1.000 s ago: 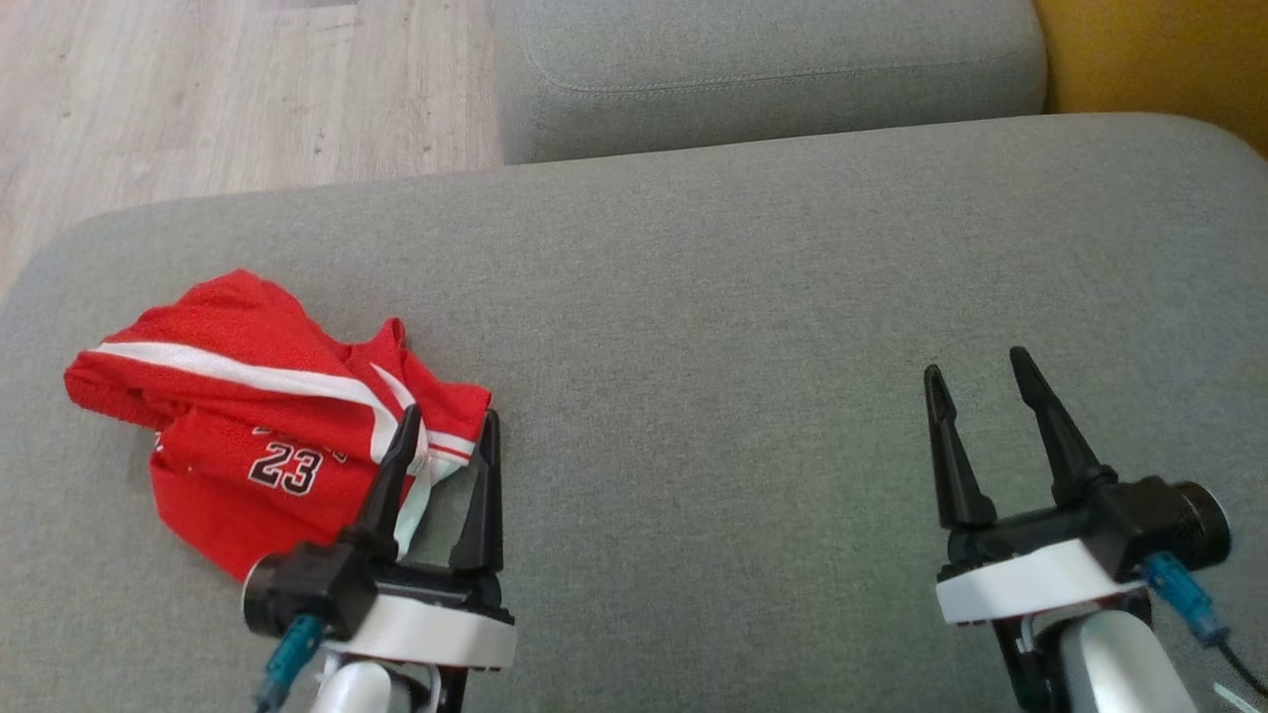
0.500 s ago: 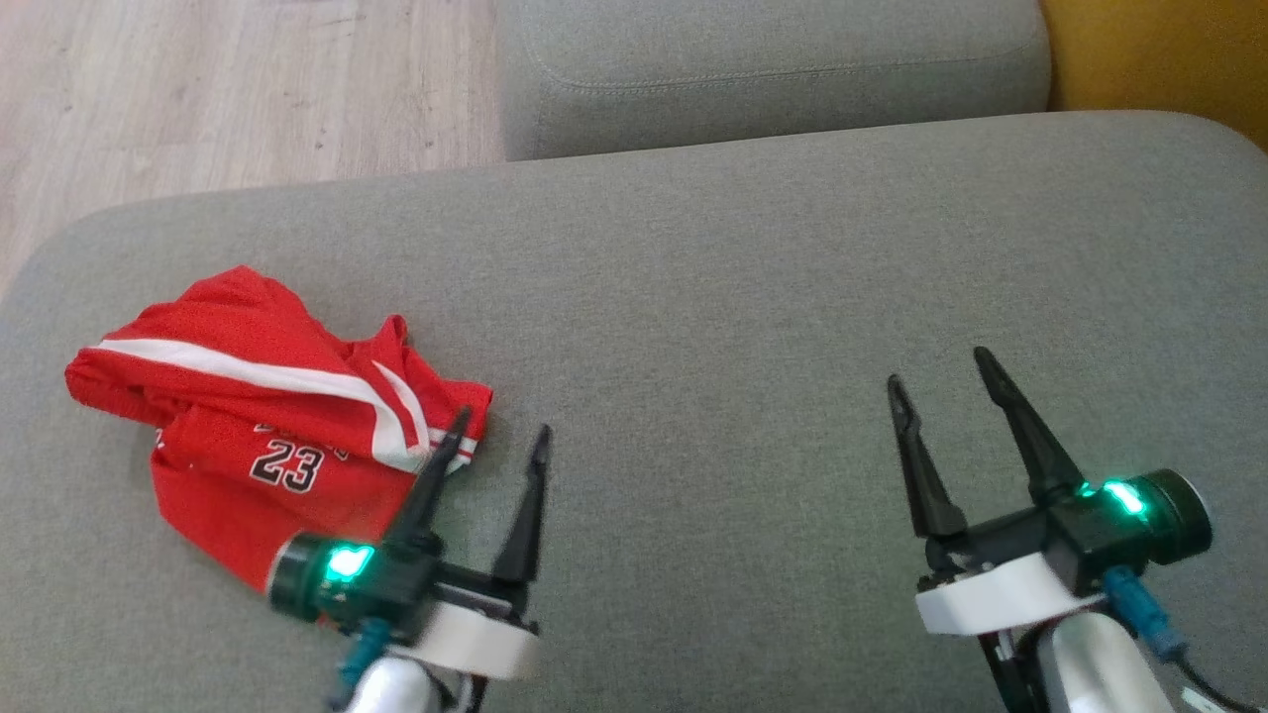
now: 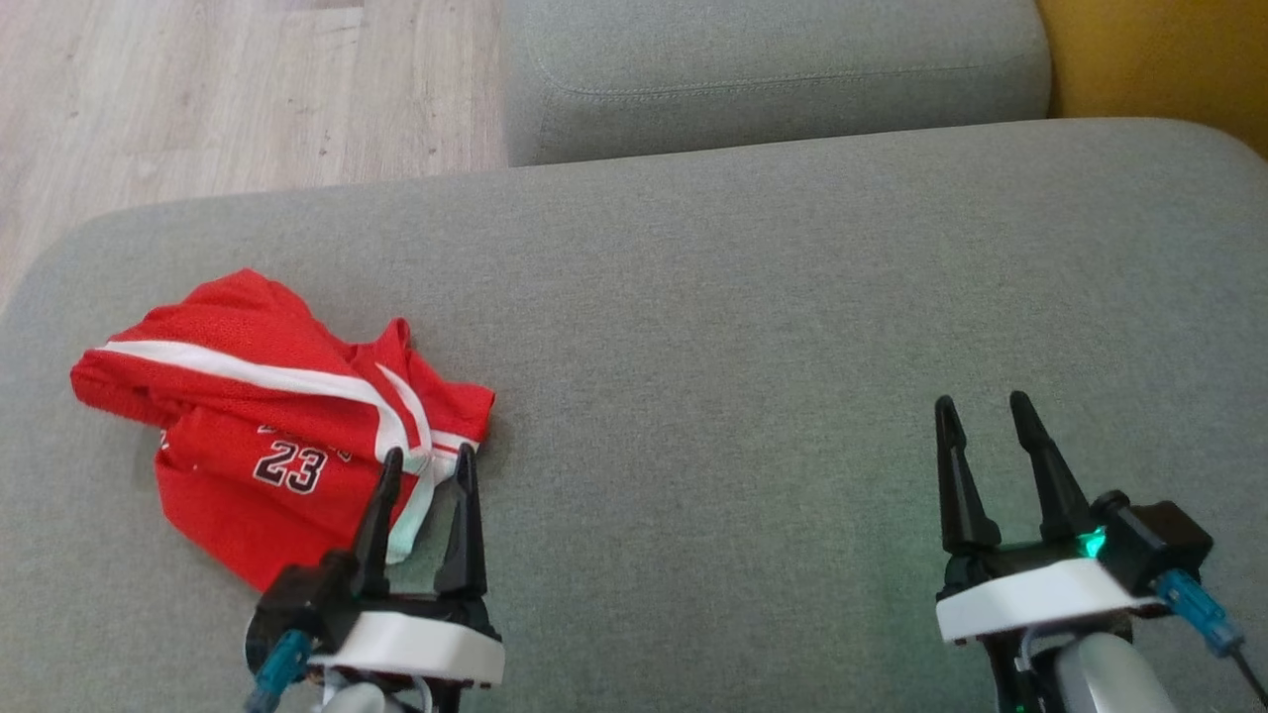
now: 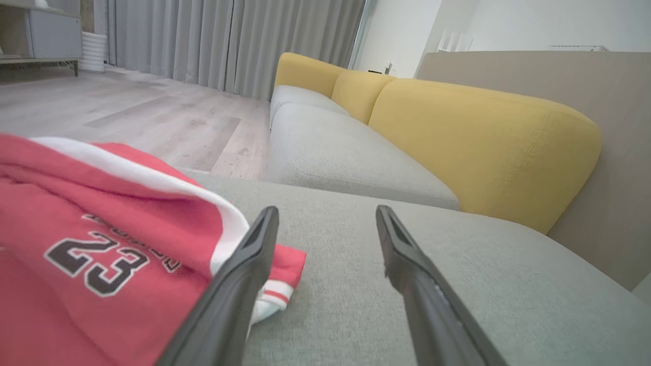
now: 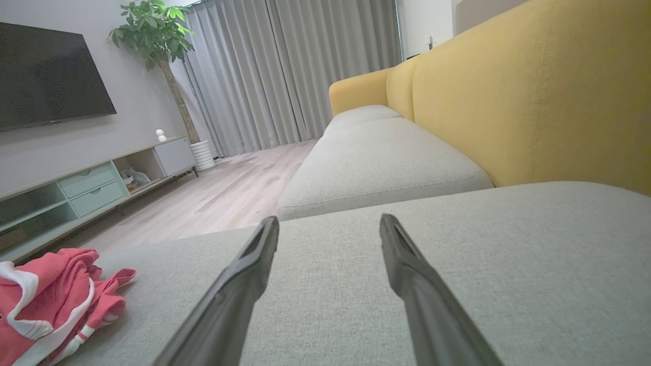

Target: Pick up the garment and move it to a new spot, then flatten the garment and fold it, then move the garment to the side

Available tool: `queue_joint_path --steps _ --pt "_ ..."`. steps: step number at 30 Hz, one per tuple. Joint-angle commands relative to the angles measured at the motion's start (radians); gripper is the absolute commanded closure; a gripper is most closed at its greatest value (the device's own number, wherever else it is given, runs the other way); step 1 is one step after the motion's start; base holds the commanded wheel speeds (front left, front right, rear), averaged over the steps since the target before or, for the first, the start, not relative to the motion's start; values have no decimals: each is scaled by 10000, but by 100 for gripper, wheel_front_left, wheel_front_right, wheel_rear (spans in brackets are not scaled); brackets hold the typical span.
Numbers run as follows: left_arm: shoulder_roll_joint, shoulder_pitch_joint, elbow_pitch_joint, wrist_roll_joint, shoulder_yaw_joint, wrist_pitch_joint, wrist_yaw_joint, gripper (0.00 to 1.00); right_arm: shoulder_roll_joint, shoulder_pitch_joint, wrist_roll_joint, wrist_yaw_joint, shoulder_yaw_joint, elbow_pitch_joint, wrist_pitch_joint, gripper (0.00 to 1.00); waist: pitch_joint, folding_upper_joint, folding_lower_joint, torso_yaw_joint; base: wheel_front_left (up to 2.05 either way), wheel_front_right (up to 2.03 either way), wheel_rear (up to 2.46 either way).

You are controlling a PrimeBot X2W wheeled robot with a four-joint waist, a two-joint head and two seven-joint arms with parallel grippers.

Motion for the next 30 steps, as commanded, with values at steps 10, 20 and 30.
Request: queue_joint_path --steps 10,20,30 --pt "-17 -358 3 -355 217 -95 16 0 -87 -268 77 23 295 -12 -107 0 -51 0 0 -25 0 0 0" --pt "-18 -313 -150 -276 411 -95 96 0 -87 -136 -71 23 526 -130 -107 0 -94 0 0 814 0 0 0" --pt "-18 -194 -80 168 873 -95 95 0 -87 17 64 23 1068 -245 -107 0 -328 0 0 2680 0 0 0"
